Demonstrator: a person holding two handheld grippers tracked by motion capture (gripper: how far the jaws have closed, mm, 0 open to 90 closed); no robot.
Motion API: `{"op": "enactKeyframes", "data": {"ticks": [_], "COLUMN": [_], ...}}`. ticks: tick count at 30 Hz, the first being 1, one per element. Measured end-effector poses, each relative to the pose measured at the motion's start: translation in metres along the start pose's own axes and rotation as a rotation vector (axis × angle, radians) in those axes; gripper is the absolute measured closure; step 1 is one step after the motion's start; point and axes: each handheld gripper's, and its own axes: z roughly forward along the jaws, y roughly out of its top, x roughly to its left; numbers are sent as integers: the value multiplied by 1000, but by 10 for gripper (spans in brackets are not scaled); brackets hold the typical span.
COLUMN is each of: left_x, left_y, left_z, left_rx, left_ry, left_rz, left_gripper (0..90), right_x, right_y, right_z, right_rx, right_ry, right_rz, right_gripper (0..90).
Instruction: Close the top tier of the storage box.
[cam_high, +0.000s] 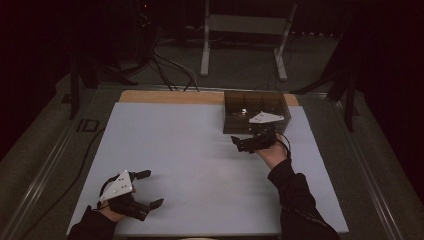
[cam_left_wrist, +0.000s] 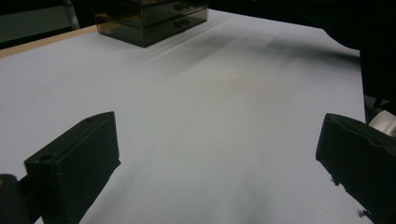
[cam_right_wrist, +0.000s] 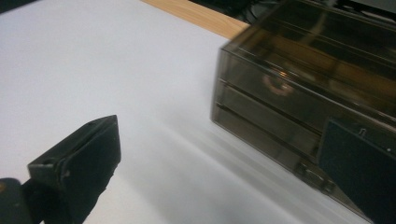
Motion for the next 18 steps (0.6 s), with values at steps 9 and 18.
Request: {"op": "enactKeyframes", "data": {"ticks": [9,18], "left_x": [0,0], "left_y": [0,0], "left_z": [0,0], "left_rx": [2,3], "left_ry": [-1,-1], "left_rz": [-2,-2], "left_gripper": [10,10], "right_x": [12,18], "right_y": [-7,-25], "right_z": [-5,-12], "right_rx": [-16,-36], "right_ry": [38,77], "right_rz": [-57,-106], "right_gripper": [0,0]}}
